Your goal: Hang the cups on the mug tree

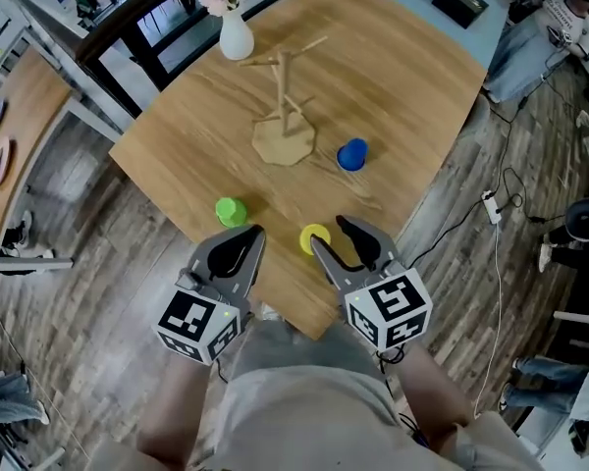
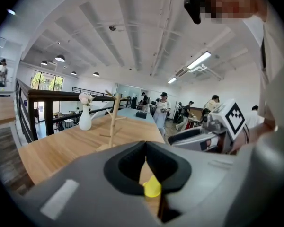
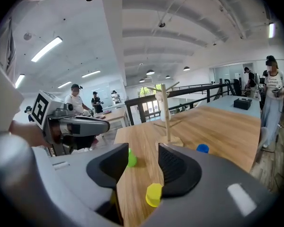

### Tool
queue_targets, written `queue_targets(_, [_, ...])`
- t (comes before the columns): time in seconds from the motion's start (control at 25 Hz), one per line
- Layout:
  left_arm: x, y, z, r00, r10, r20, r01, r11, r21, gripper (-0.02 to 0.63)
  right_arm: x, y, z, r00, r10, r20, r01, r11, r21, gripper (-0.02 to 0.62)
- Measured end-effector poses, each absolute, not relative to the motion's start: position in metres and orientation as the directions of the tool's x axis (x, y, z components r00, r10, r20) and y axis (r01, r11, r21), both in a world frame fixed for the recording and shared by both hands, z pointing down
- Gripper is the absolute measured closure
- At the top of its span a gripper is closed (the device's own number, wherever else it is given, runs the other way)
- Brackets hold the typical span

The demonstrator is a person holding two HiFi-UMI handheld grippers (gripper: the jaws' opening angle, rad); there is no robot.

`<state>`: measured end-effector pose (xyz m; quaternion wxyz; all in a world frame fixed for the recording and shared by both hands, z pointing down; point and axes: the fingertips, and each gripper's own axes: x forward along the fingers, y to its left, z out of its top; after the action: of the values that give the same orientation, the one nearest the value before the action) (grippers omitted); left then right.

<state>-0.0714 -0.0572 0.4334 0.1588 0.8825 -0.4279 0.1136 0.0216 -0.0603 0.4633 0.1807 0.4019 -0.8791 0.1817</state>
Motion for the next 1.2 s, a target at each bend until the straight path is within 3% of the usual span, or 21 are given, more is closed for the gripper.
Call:
queue_targets(0.84, [-0.057,-0.057,0.581,0.626,-0.643,0.442,-0.776,-0.573,0.264,0.604,0.025,-0.060,0.636,-0.542,-0.546,0.638,-0.803,0.560,-0.203,0.324])
queue_targets(1.2, [-0.054,-0.057,0.607,0.629,-0.626,0.461,-0.773,-0.567,0.285,0.604,0.028,-0.062,0.661,-0.512,-0.540,0.668,-0.818,0.544,-0.188,0.337])
